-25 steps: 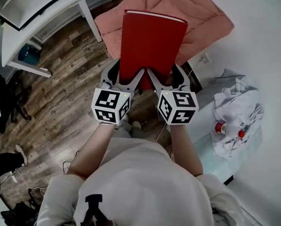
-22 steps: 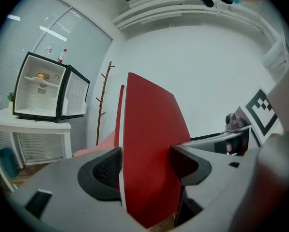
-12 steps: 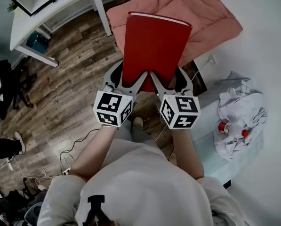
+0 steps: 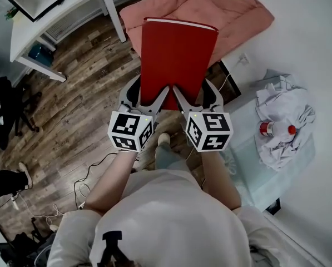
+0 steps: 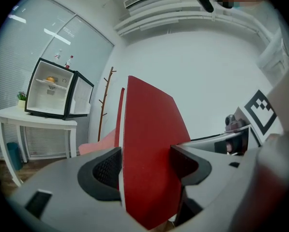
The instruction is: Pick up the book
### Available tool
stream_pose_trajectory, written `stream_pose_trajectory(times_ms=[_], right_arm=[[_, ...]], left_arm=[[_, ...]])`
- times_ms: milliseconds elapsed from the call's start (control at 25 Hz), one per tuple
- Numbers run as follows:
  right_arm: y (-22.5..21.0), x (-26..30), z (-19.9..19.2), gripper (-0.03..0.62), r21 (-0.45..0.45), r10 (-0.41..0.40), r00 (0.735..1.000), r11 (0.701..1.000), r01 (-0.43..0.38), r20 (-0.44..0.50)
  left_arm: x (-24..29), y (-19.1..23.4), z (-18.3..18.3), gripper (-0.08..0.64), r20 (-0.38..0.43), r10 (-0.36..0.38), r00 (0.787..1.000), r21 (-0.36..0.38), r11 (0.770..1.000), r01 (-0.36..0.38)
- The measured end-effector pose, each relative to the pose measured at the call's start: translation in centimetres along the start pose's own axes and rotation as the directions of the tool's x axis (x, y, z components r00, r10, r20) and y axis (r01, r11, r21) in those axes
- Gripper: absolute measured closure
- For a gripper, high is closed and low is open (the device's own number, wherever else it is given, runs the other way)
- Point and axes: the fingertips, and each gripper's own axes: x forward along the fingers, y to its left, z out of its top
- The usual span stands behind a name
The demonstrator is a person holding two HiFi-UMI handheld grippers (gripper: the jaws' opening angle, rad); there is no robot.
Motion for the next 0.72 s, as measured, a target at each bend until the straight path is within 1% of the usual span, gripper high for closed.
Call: stream_pose_trajectory(times_ms=[200, 440, 600, 720], right_arm=[[4.6, -4.4, -2.7, 0.227, 0.021, -0.018, 1.0, 1.0, 0.018, 0.011], [10.4, -10.2, -6.3, 0.227, 0.027, -0.028, 1.0, 0.999, 0.028, 0.012], [14.4, -13.7, -7.2, 0.227, 0.019, -0.046, 0.999, 0.999, 0.045, 0.025], [16.3, -16.1, -7.9, 0.227, 0.005, -0.051, 0.998, 0.999, 0.051, 0.033]], left_arm=[[-6.4, -1.1, -1.7, 0.252, -0.007, -0.016, 1.0, 0.015, 1.0, 0.016], [-14.8, -2.6, -4.0, 0.252, -0.01, -0.03, 0.999, 0.016, 0.999, 0.03], [-20.0, -3.3, -4.3, 0.252, 0.004, -0.045, 0.999, 0.019, 0.999, 0.045], [-22.9, -4.2, -4.6, 0.252, 0.012, -0.054, 0.998, 0.023, 0.998, 0.054]])
